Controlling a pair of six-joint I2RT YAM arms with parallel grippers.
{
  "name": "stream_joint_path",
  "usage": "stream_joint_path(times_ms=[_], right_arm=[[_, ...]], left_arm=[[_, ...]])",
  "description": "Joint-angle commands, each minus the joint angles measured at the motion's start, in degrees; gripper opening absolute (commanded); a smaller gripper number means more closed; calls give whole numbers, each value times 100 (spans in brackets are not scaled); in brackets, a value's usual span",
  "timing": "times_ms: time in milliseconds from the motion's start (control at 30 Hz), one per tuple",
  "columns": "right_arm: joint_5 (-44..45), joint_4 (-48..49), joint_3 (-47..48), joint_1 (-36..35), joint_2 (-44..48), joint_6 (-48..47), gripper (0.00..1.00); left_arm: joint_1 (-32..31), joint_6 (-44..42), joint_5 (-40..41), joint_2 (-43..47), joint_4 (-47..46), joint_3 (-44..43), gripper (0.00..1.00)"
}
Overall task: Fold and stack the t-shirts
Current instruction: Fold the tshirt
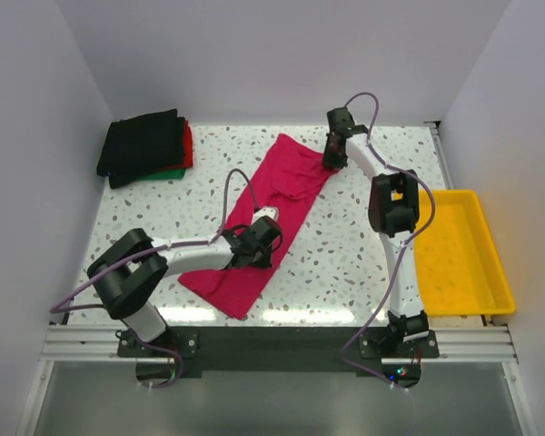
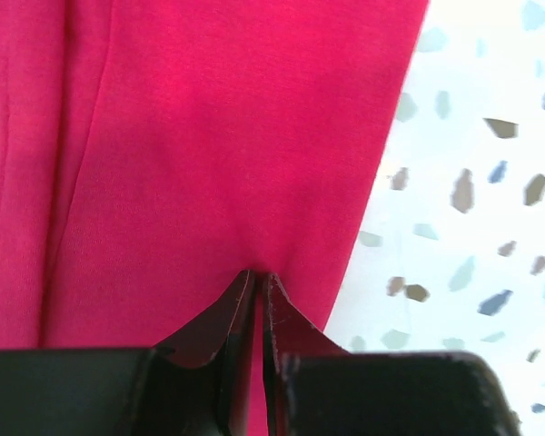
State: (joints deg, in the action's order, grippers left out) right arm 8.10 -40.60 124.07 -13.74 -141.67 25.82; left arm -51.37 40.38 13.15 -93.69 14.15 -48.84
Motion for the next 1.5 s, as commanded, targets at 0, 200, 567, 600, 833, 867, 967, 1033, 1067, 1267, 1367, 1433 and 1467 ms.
stream_joint_path(times_ms=[0,200,567,600,833,867,967,1033,1067,1267,1367,1433,1467], right_arm=[[235,-273,389,152,-537,-147,27],[96,-239,1303,275,-976,-464,29],[-361,35,1795,266,-573,-860,43],[-370,8,1831,266,-494,-886,46],[-801,579,998,205,604,-588,48],[-940,666,692,109,823,-561,48],[-951,948,234,-180,1035,-465,47],[-977,1115,109,-331,1045,-403,47],[-1003,1159,109,-462,1018,-377,46],[-1143,1387,363,-858,500,-218,45],[-1362,1607,416,-911,237,-78,45],[-1477,1722,477,-920,9,10,44],[-1547,1757,495,-929,-53,36,44]], left_arm=[[-188,504,-540,-193,-289,-29,12],[-373,1226,-1288,-596,-1160,-221,12],[-295,1016,-1543,-441,-915,-1382,27],[-242,990,-1526,-213,-871,-1348,29],[671,945,-1141,1237,-458,-92,31],[821,928,-1095,1378,-422,196,31],[962,954,-770,1766,-211,532,19],[1033,980,-621,1915,-89,796,10],[1111,1033,-586,1933,-71,971,8],[1191,1051,-568,1986,-132,1525,2],[1200,1138,-445,2030,-115,1754,0],[1200,1200,-375,2109,-88,1992,0],[1191,1270,-357,2135,-88,2149,0]])
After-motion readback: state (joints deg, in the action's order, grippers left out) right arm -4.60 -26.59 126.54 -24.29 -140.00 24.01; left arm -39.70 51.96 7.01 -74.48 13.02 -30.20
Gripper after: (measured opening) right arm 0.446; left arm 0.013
